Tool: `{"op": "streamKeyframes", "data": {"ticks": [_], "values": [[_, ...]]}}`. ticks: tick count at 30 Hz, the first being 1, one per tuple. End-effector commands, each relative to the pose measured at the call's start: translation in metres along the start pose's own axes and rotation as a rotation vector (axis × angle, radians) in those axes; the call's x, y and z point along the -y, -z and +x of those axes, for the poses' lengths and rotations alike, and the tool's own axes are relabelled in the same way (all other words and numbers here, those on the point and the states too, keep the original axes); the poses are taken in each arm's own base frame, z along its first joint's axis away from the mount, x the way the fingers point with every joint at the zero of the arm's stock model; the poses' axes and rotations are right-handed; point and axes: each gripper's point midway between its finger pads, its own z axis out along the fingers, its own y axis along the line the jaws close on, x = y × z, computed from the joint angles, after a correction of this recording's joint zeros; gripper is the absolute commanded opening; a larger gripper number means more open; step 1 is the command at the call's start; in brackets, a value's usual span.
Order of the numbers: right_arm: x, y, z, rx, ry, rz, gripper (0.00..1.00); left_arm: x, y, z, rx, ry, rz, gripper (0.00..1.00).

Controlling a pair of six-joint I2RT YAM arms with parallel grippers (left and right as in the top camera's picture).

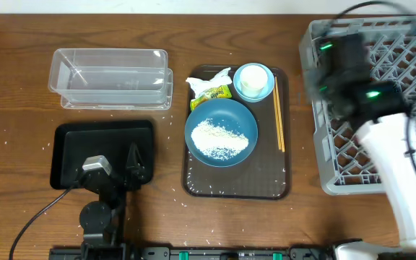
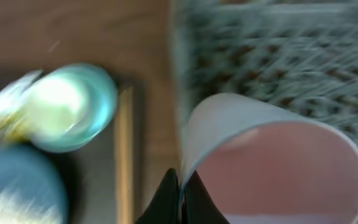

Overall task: Sort waste into correct bins and load items into the dishwasher rack
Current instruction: 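Carry the pink cup with the right gripper into the dish rack and release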

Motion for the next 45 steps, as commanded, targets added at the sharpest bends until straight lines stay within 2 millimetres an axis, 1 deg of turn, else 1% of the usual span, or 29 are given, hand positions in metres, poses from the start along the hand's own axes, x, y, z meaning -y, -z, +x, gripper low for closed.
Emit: {"op": "streamKeyframes", "data": {"ticks": [1, 3, 5, 9, 11, 13, 15, 21, 23, 26, 29, 32, 40, 42, 45], "values": [[0.04, -0.001, -0.022, 0.055, -0.128, -0.038, 0.01, -0.005, -0.001, 0.016, -0.044, -0.009, -0.018, 0.95], [0.056, -0.001, -0.033, 0.093, -0.192, -0.119, 0.01, -0.005, -0.001, 0.016, -0.044, -0.009, -0.018, 0.95], [0.084, 0.0, -0.045, 0.147, -0.257, -0.159, 0.01, -0.005, -0.001, 0.016, -0.044, -0.009, -0.018, 0.95], [0.132, 0.004, -0.058, 0.232, -0.339, -0.218, 0.01, -0.005, -0.001, 0.016, -0.044, -0.009, -0.018, 0.95], [0.161, 0.001, -0.058, 0.26, -0.384, -0.244, 0.01, -0.005, -0.001, 0.016, -0.044, -0.009, -0.018, 0.95], [0.184, -0.003, -0.053, 0.276, -0.427, -0.303, 0.01, -0.005, -0.001, 0.016, -0.044, -0.009, -0.018, 0.95], [0.198, -0.008, -0.05, 0.293, -0.448, -0.389, 0.01, -0.005, -0.001, 0.016, -0.044, -0.009, -0.018, 0.95], [0.223, -0.023, -0.044, 0.39, -0.439, -0.711, 0.01, -0.005, -0.001, 0.016, -0.044, -0.009, -0.018, 0.95], [0.238, -0.038, -0.038, 0.387, -0.512, -0.766, 0.01, -0.005, -0.001, 0.016, -0.044, -0.009, -0.018, 0.95], [0.257, -0.065, -0.024, 0.361, -0.618, -0.789, 0.01, -0.005, -0.001, 0.016, -0.044, -0.009, -0.018, 0.95], [0.269, -0.088, -0.008, 0.346, -0.668, -0.807, 0.01, -0.005, -0.001, 0.016, -0.044, -0.009, -0.018, 0.95], [0.274, -0.101, 0.004, 0.335, -0.688, -0.831, 0.01, -0.005, -0.001, 0.016, -0.044, -0.009, -0.018, 0.95], [0.276, -0.133, 0.027, 0.311, -0.714, -0.861, 0.01, -0.005, -0.001, 0.016, -0.044, -0.009, -0.018, 0.95], [0.277, -0.139, 0.033, 0.302, -0.728, -0.861, 0.01, -0.005, -0.001, 0.016, -0.044, -0.009, -0.018, 0.95], [0.281, -0.14, 0.038, 0.295, -0.749, -0.858, 0.01, -0.005, -0.001, 0.016, -0.044, -0.009, -0.018, 0.95]]}}
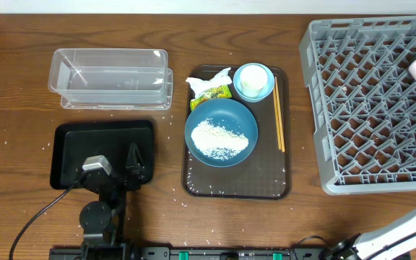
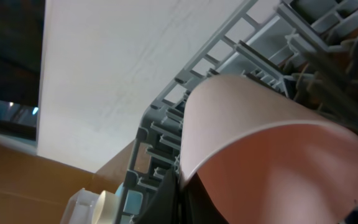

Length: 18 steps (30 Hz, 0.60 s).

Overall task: Sort waste into correct bins and load items into the dishwasher rack
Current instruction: 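Carry the pink cup with the right gripper into the dish rack and release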

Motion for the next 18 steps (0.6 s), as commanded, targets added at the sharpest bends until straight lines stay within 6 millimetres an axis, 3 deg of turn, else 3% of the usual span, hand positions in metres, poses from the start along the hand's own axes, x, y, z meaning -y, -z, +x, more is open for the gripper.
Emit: {"op": "streamKeyframes", "data": {"ticks": [1, 14, 18], "values": [[0.011, 0.007, 0.002, 0.001, -0.047, -0.009, 0.01, -0.005, -0.001, 0.016, -0.044, -0.009, -0.018, 0.95], [0.016, 0.055, -0.013, 0.073, -0.157, 0.013, 0.01, -0.005, -0.001, 0.016, -0.044, -0.009, -0.018, 0.95], [0.012, 0.063, -0.018, 0.096, -0.189, 0.069, 0.06, -0.005, -0.001, 0.016, -0.044, -0.009, -0.018, 0.95]]}}
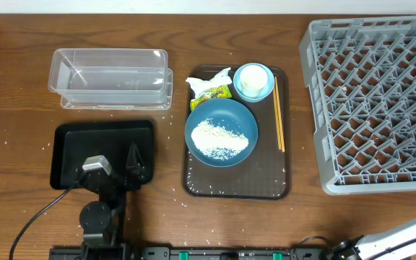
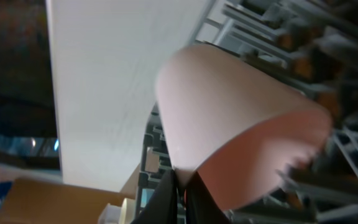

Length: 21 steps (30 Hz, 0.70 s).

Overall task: Sort waste into correct bins and load items into the dishwasher rack
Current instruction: 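Carry the pink cup with the right gripper into the dish rack and release, then reach the right gripper to the chopsticks on the brown tray and grasp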

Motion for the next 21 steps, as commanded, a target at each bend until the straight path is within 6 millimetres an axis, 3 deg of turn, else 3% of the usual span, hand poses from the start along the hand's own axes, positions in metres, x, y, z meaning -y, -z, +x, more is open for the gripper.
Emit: {"op": "streamKeyframes", "data": {"ticks": [1, 6, 9, 17, 21], "values": [[-0.014, 0.012, -0.012, 0.043, 0.021, 0.054, 0.07, -0.005, -0.001, 0.016, -0.044, -0.009, -0.018, 0.95], [-0.003, 0.029, -0.009, 0.096, -0.01, 0.323, 0.12, -0.005, -0.001, 0.016, -0.044, -0.009, -0.018, 0.95], [-0.009, 0.046, -0.008, 0.129, -0.004, 0.476, 0.15, -0.005, -0.001, 0.016, -0.044, -0.009, -0.018, 0.95], [-0.085, 0.083, -0.021, 0.281, 0.093, 0.625, 0.24, -0.005, -0.001, 0.016, -0.044, -0.009, -0.018, 0.95], [-0.136, 0.085, -0.02, 0.316, 0.192, 0.573, 0.26, -0.005, -0.001, 0.016, -0.044, -0.009, -0.018, 0.95]]}}
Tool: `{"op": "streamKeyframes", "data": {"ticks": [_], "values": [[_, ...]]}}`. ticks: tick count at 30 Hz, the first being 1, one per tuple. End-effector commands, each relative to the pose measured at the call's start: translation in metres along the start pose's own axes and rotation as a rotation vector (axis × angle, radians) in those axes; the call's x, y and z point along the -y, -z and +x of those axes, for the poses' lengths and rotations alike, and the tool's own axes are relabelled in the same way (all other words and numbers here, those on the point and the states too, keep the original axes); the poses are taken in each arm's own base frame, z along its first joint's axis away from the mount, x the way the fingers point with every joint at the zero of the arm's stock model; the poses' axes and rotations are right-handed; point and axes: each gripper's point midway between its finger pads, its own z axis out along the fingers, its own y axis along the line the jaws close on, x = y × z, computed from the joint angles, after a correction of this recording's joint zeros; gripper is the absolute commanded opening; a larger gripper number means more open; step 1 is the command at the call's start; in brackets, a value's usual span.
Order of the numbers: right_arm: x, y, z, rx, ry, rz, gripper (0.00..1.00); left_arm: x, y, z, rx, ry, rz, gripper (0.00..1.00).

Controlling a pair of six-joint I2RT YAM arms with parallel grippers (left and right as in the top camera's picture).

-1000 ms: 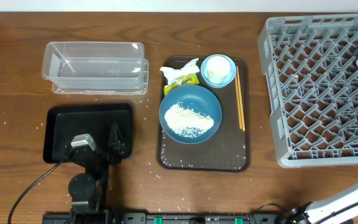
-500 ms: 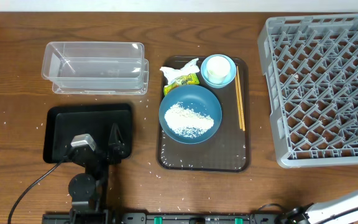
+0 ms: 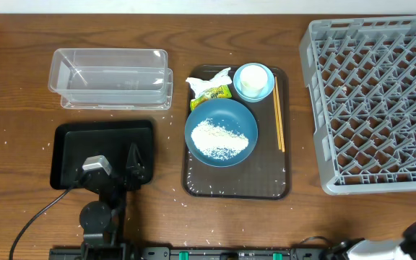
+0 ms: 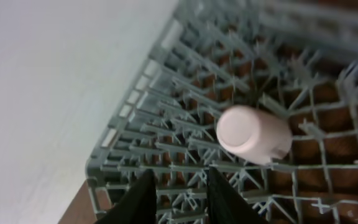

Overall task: Sort waste into correct bins and load items into the dishwasher rack
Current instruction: 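Reach the right gripper to the chopsticks on the brown tray and grasp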

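Note:
A pink cup stands upside down in the grey dishwasher rack, free of any grip; overhead it shows at the rack's right edge. My right gripper is open just beside the cup, with nothing between its black fingers. On the brown tray are a blue plate with rice, a light blue bowl, a crumpled wrapper and chopsticks. My left gripper rests over the black bin; its jaws are too small to read.
A clear plastic bin sits at the back left, behind the black bin. The rack fills the table's right side. Rice grains lie scattered on the wood around the tray.
My right gripper has let go of the pink cup and opened. The cup now stands upside down in the rack, and the gripper is drawn back from it.
My right gripper held the pink cup between the tray and the rack's left edge. Then it held the cup at the rack's far right side, and then lower among the tines. Now the cup stands inverted in the rack, released. The left arm stayed still throughout.

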Motion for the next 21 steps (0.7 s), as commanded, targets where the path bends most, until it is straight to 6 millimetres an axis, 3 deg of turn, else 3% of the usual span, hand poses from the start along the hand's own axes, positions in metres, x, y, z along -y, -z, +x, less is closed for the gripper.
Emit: {"op": "streamKeyframes", "data": {"ticks": [1, 4, 10, 15, 18, 21], "values": [[-0.03, 0.02, -0.009, 0.055, 0.059, -0.022, 0.26, -0.005, -0.001, 0.016, -0.044, -0.009, -0.018, 0.95], [-0.072, 0.027, 0.004, 0.017, 0.111, -0.155, 0.37, -0.005, -0.001, 0.016, -0.044, -0.009, -0.018, 0.95], [-0.143, 0.001, 0.061, -0.141, 0.222, -0.309, 0.34, -0.005, -0.001, 0.016, -0.044, -0.009, -0.018, 0.95], [-0.178, -0.041, 0.143, -0.256, 0.377, -0.126, 0.38, -0.005, -0.001, 0.016, -0.044, -0.009, -0.018, 0.95], [-0.194, -0.055, 0.182, -0.266, 0.513, -0.023, 0.5, -0.005, -0.001, 0.016, -0.044, -0.009, -0.018, 0.95], [-0.206, -0.07, 0.221, -0.262, 0.64, 0.076, 0.51, -0.005, -0.001, 0.016, -0.044, -0.009, -0.018, 0.95]]}}
